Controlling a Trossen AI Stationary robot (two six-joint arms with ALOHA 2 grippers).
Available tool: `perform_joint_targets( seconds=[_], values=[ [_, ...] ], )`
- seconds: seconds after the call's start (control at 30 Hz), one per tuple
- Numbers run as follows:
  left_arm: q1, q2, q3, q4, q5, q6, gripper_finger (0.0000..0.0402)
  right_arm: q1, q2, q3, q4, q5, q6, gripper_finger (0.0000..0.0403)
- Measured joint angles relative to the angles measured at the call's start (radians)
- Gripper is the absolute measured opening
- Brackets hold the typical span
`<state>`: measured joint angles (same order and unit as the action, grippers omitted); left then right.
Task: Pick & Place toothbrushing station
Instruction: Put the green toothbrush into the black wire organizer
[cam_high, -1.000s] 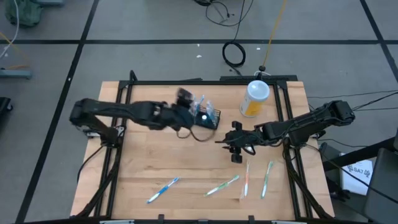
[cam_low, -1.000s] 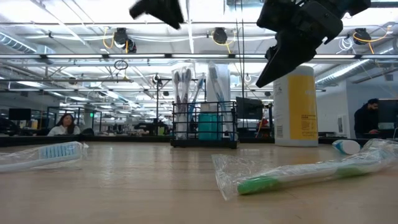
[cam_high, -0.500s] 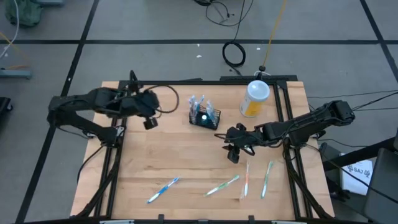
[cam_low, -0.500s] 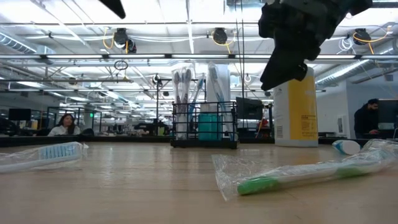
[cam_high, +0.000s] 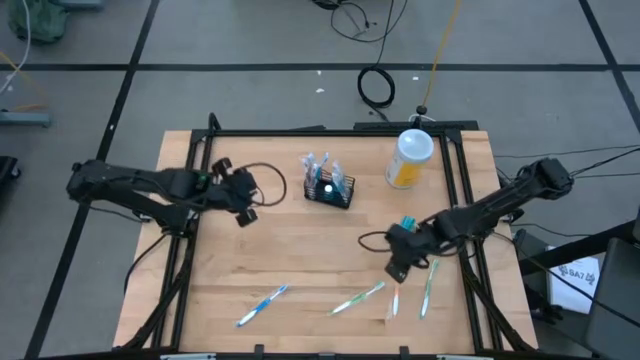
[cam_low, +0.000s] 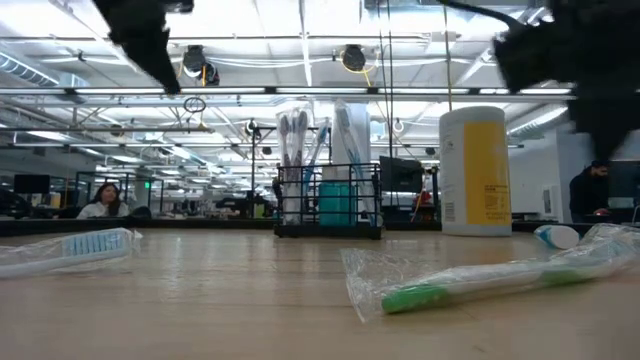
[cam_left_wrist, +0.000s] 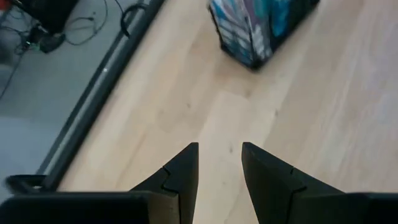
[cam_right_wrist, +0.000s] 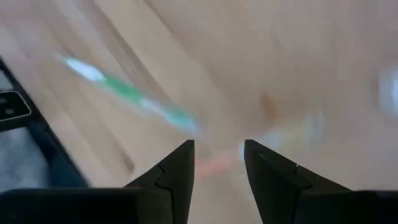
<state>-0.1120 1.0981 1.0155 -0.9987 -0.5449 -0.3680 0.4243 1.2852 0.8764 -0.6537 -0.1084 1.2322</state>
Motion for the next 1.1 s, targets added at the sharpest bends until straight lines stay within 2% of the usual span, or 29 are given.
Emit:
perform_joint_targets(
  seconds=[0.13,0.27,0.4,0.5,0.8,0.9,1.1],
  values=[
    [-0.016,-0.001,-0.103,0.122,0.038,0.0,0.0129,0.093,-0.025,0.0,-0.122,-0.087,0.328,0.0132],
    [-0.034,0.0,-0.182,0.255,0.104,-0.006,0.0129,0.186,-0.028,0.0,-0.247,-0.035,0.662,0.0132],
    [-0.05,-0.001,-0.221,0.319,0.11,0.011,0.0129,0.239,-0.023,-0.015,-0.303,0.002,0.852,0.0132],
    [-0.063,-0.001,-0.232,0.314,0.109,-0.036,0.0129,0.252,-0.023,-0.056,-0.28,-0.021,0.944,0.0132],
    [-0.094,-0.001,-0.254,0.316,0.109,-0.088,0.0129,0.252,-0.023,-0.247,-0.116,-0.035,1.01,0.0132],
    [-0.106,-0.001,-0.254,0.316,0.11,-0.092,0.0129,0.247,-0.026,-0.301,-0.048,-0.021,0.995,0.0132],
    [-0.118,-0.001,-0.254,0.324,0.11,-0.089,0.0129,0.221,-0.026,-0.389,-0.018,-0.03,0.925,0.0132]
  ],
)
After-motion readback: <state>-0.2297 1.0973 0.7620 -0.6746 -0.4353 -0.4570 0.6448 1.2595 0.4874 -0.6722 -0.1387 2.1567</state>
